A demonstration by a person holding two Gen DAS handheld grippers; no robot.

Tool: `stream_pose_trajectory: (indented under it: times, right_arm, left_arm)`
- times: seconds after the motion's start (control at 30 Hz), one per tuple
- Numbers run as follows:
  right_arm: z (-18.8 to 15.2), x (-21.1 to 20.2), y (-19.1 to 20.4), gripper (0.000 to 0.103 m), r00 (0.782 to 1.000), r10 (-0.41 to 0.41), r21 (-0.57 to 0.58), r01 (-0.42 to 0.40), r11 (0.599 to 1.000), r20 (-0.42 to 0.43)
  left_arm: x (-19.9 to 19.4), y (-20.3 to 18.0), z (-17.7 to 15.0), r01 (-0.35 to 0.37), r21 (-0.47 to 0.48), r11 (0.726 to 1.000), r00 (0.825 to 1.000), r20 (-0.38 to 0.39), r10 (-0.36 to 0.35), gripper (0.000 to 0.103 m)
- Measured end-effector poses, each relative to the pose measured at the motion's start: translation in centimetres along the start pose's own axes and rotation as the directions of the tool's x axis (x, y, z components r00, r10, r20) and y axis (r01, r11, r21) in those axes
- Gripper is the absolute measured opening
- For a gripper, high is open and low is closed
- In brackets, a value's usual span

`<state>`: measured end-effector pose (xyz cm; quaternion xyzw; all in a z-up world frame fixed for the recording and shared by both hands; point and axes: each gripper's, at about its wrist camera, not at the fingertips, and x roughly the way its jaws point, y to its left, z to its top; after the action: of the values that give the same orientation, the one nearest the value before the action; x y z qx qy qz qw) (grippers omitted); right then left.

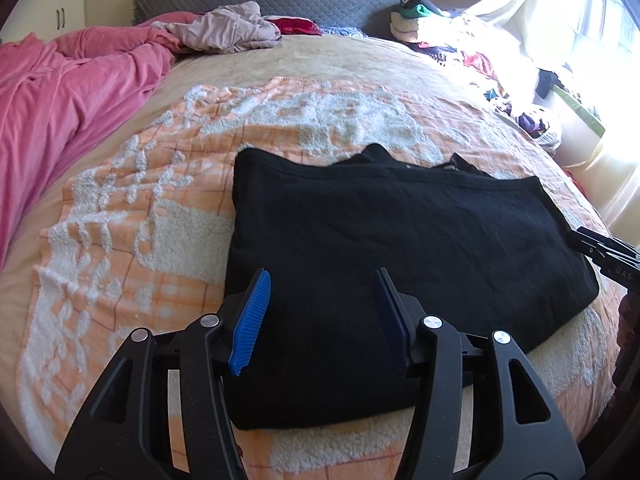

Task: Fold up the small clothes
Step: 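Open both grippers to release the folded hem, then withdraw both open grippers from the folded shirt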

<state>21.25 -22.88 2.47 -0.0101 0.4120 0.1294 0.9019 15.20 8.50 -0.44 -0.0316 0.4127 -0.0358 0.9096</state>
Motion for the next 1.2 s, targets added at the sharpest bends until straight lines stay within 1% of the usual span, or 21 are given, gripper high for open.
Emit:
stream_pose_trajectory:
  times: [0.2,0.3,0.37,0.43,0.63,0.77,0.93,1.0,1.1,1.17,1.2]
  right_arm:
    - [-1.3,0.2,0.3,0.053,0.999,0.013,-0.007,-0.013,1.000,-0.042]
    - [-2.4,1.1,0.0,0.054,0.995,-0.009,0.008,0.010,1.000,-0.095]
    - [-3.0,1.3,0.0,0.054,0.994,-0.021,0.005,0.022,1.000,-0.104]
    - [-3.3,1.0,0.2,0.054,0.994,-0.034,-0.001,0.034,0.999,-0.101]
    - [-4.3,0.3,0.0,0.056,0.996,-0.021,0.026,0.023,0.999,-0.084]
    - [-4.7,-0.3,0.1,0.062,0.997,-0.013,0.031,0.015,0.999,-0.074]
    - [-4.6,-0.8,0.4,0.068,0.998,0.013,0.042,-0.011,0.999,-0.055]
    - [-4.7,-1.0,0.7,0.075,0.999,0.028,0.038,-0.026,0.999,-0.046]
    - [-4.7,-1.5,1.5,0.075,0.999,0.038,0.007,-0.038,0.999,-0.024]
    - [-4.7,-1.7,2.1,0.078,0.999,0.044,-0.010,-0.044,0.999,-0.007]
    - [-4.8,-1.9,2.5,0.078,0.999,0.052,-0.022,-0.052,0.998,0.000]
  left_arm:
    - [0.5,-0.7,-1.7,-0.003,0.024,1.000,0.999,-0.043,0.004,0.046]
    - [0.7,-0.7,-2.7,-0.009,0.019,1.000,0.998,-0.054,0.010,0.045]
    - [0.6,-0.6,-3.0,-0.009,0.015,1.000,0.998,-0.054,0.009,0.045]
    - [0.4,-0.6,-3.2,-0.004,0.013,1.000,0.999,-0.049,0.005,0.046]
    - [-0.2,-0.1,-3.5,0.020,-0.018,1.000,0.998,-0.051,-0.021,0.045]
    - [-0.7,0.4,-3.6,0.035,-0.039,0.999,0.998,-0.049,-0.037,0.046]
    - [-1.5,0.9,-3.7,0.020,-0.047,0.999,0.999,-0.035,-0.022,0.046]
    - [-1.7,1.2,-3.7,0.014,-0.054,0.998,0.999,-0.032,-0.016,0.046]
    - [-2.0,1.9,-3.6,0.006,-0.068,0.998,0.999,-0.033,-0.009,0.046]
    - [-2.0,2.2,-3.5,0.004,-0.076,0.997,0.999,-0.033,-0.006,0.046]
    - [-2.1,2.4,-3.5,0.000,-0.080,0.997,0.999,-0.033,-0.003,0.050]
